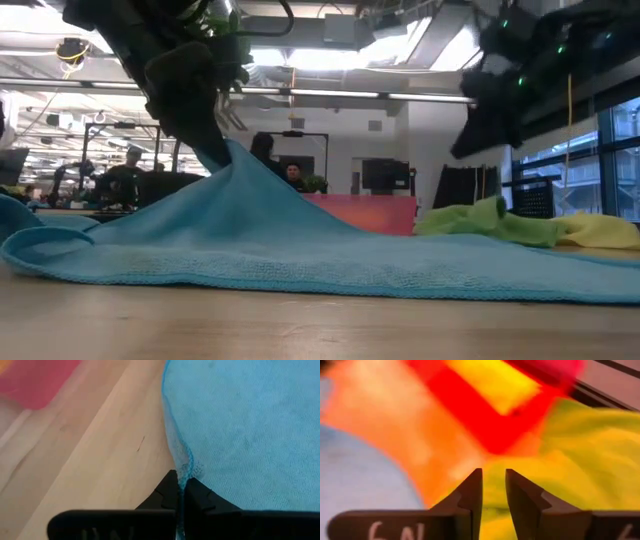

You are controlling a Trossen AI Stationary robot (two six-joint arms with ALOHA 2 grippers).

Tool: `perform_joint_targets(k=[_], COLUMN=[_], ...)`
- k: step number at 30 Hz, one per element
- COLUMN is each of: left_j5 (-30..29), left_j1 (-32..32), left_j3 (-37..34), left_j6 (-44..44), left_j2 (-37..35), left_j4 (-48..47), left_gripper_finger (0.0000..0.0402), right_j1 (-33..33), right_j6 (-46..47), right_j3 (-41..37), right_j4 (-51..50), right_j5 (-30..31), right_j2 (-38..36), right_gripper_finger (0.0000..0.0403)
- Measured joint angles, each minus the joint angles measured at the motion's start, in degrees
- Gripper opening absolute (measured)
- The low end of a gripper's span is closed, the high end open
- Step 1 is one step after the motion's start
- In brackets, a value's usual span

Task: Roll microfiber towels into tight, uniform cylinder then place into a basket
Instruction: Fold the right blue towel

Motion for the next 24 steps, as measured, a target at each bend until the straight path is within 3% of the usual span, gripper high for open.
perform_joint_targets(k=[5,11,24], left_j5=[-0.1,-0.2,-1.8], left_j1=[0.1,0.2,0.2], left_j3=[0.0,0.0,0.0], left_j6=[0.1,0.1,0.4], left_j2=[0.0,0.0,0.0], left_j4=[0.0,0.0,1.2], left_gripper_finger=[0.0,0.0,0.0], right_j1=[7.0,16.6,32.2], right_j6=[1.9,3.0,2.4], right_j3=[0.3,0.1,-1.1], right_j4=[3.5,11.1,41.6], right_j5=[-2.7,-1.5,0.4], right_j2=[-2.1,-0.2,14.8], right_gripper_finger=[0.0096,0.0097,0.0097])
